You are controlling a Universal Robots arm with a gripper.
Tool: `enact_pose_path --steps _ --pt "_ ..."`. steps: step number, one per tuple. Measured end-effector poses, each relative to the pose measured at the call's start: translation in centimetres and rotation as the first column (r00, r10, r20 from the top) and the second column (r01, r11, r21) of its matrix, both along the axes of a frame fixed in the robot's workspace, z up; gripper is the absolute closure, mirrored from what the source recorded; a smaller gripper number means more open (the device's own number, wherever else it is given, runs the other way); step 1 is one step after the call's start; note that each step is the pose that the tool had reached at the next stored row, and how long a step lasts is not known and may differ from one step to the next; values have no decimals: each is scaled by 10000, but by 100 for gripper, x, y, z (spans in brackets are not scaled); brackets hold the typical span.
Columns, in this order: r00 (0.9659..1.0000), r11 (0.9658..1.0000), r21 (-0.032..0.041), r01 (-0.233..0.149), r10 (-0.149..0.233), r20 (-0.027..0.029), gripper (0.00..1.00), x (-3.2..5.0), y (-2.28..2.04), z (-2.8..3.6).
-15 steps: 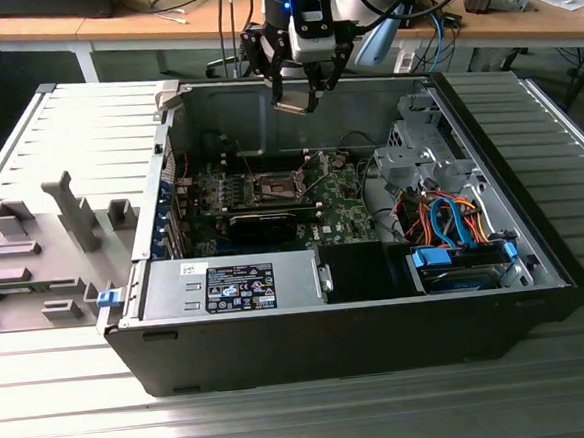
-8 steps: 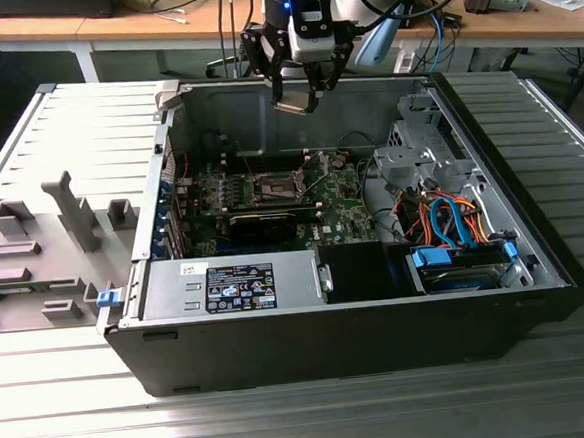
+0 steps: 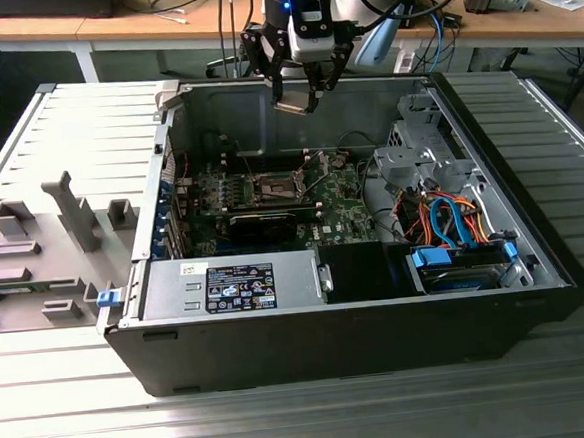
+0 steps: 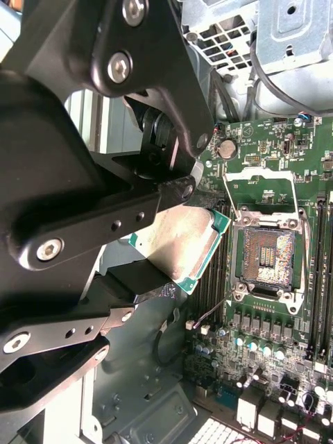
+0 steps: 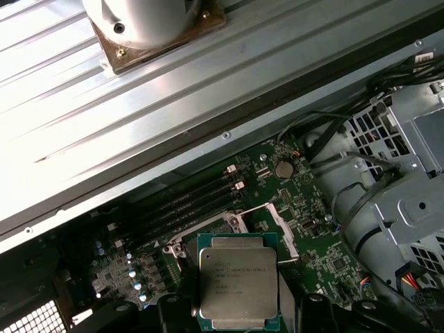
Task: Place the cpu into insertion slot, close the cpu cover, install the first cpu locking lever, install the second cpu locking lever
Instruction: 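Place the cpu into insertion slot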
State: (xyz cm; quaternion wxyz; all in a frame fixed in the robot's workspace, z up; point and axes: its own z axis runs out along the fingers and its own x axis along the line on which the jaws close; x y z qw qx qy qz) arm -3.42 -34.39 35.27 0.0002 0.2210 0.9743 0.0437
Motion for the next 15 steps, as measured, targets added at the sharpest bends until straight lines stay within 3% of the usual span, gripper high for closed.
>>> enact_pose_path --steps 15 --pt "9999 9999 -1 107 -107 0 45 0 0 0"
